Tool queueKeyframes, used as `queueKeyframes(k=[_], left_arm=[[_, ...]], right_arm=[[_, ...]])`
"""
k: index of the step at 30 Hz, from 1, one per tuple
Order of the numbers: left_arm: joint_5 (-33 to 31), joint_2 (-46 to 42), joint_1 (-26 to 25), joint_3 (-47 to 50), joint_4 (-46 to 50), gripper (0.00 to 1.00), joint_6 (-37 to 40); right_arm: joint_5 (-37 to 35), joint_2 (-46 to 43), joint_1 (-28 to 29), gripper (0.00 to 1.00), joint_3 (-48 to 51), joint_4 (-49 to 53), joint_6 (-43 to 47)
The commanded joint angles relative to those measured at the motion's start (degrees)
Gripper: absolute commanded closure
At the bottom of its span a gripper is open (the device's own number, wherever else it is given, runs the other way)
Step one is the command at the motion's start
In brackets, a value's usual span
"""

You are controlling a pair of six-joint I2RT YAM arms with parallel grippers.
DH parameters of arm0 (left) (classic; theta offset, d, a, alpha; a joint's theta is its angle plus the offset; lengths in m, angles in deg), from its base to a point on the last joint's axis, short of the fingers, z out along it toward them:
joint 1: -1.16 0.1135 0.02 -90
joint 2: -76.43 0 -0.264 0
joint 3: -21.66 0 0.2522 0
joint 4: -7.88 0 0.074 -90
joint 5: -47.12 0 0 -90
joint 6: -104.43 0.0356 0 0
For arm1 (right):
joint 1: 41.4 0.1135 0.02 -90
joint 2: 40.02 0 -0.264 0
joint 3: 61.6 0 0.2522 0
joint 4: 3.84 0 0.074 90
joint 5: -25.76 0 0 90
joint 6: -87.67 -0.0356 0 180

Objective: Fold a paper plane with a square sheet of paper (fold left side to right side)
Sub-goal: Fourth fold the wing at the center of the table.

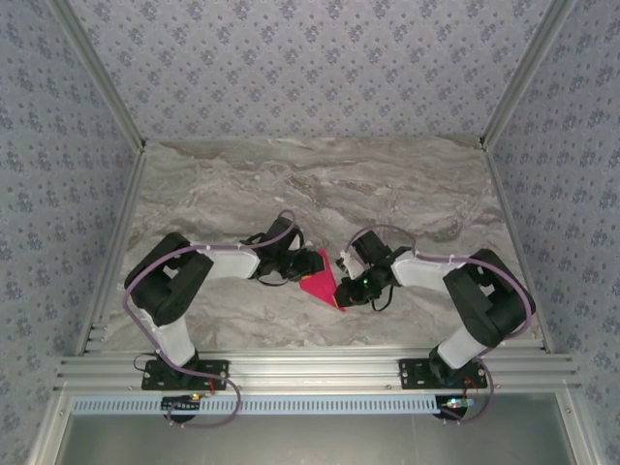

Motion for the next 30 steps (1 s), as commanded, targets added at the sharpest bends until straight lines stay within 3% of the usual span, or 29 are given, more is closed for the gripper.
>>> queueKeyframes(k=[1,23,30], left_arm=[[-3.5,2.5,0.3,1.8,4.4,0.64,0.4],[-3.5,2.3,0.3,1.8,4.3,0.64,0.5],[-3.5,2.2,0.3,1.7,4.3,0.64,0.6]], right_arm=[[-0.7,-0.5,0.8,0.84,2.4,9.5,0.6],[1.1,-2.1,0.7,0.85,3.0,13.0,1.6],[1.8,-8.2,0.0,0.85,1.6,16.4,2.2]])
